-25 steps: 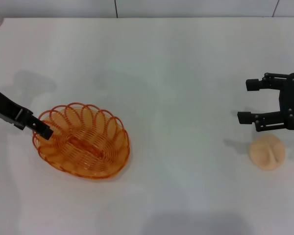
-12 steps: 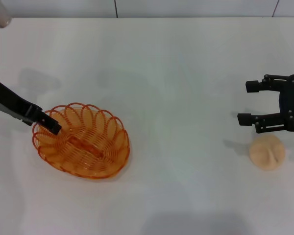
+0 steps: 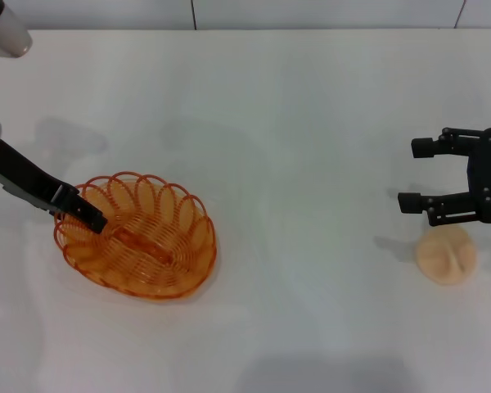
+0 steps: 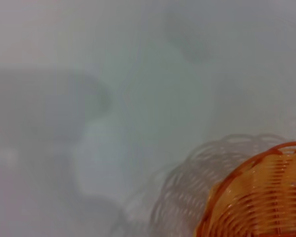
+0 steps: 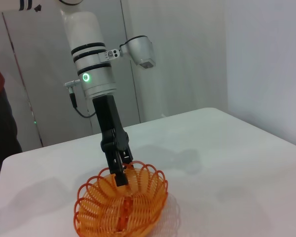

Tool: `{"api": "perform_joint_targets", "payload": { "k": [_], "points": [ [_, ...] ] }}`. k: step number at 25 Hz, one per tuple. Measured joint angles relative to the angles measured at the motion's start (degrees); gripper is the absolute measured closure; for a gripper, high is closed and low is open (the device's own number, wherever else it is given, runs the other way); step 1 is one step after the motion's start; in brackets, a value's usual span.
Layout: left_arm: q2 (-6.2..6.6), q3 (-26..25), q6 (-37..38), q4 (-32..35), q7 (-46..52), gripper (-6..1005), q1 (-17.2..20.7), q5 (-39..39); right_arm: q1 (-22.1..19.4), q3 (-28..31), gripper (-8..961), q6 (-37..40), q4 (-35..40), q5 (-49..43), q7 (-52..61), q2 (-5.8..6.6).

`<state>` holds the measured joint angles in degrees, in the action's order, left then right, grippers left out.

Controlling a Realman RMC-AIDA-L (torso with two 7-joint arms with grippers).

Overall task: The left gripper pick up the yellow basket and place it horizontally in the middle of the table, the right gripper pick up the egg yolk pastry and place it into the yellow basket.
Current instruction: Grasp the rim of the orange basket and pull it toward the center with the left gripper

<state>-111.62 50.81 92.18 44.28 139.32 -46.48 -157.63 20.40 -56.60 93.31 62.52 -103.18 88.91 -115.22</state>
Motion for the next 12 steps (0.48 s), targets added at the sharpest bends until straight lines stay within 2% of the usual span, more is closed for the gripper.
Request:
{"api": "perform_joint_targets", "payload": {
  "k": [3, 8, 12],
  "points": [
    [-0.10, 0.1, 0.0, 0.0, 0.0, 211, 0.0, -0.1, 0.0, 0.0, 82, 0.0, -0.1, 0.0, -0.1, 0.00],
    [-0.26, 0.2, -0.3, -0.1, 0.0, 430, 0.0, -0.2, 0.0, 0.0, 82, 0.0, -0.1, 0.0, -0.1, 0.00],
    [-0.29, 0.2, -0.5, -0.1, 0.0, 476, 0.0, -0.2, -0.1, 0.0, 82, 0.0, -0.1, 0.0, -0.1, -0.01]
  ]
}}
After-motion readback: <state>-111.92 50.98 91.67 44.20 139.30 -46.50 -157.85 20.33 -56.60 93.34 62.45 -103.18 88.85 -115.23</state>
